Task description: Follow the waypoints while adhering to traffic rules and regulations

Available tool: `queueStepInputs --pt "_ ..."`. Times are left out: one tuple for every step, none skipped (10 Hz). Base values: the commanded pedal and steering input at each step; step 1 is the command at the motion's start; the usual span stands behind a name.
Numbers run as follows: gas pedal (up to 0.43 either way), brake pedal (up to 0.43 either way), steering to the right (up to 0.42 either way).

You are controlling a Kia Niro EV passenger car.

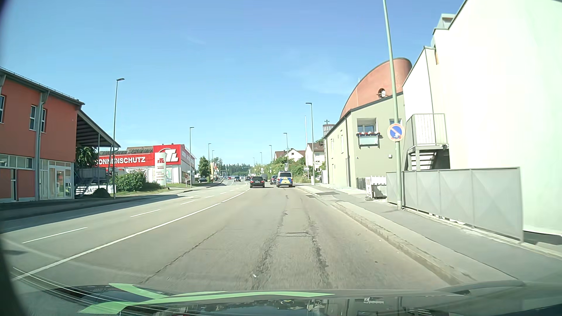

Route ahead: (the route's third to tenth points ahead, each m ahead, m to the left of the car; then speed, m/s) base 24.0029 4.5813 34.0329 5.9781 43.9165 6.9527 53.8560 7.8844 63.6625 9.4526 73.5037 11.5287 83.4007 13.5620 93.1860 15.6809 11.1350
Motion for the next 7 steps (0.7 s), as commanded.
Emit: queueStepInputs --pt "0.157 0.000 -0.013" --pt "0.157 0.000 -0.014" --pt "0.157 0.000 -0.016" --pt "0.157 0.000 -0.016" --pt "0.157 0.000 -0.017" --pt "0.157 0.000 -0.017" --pt "0.157 0.000 -0.017"
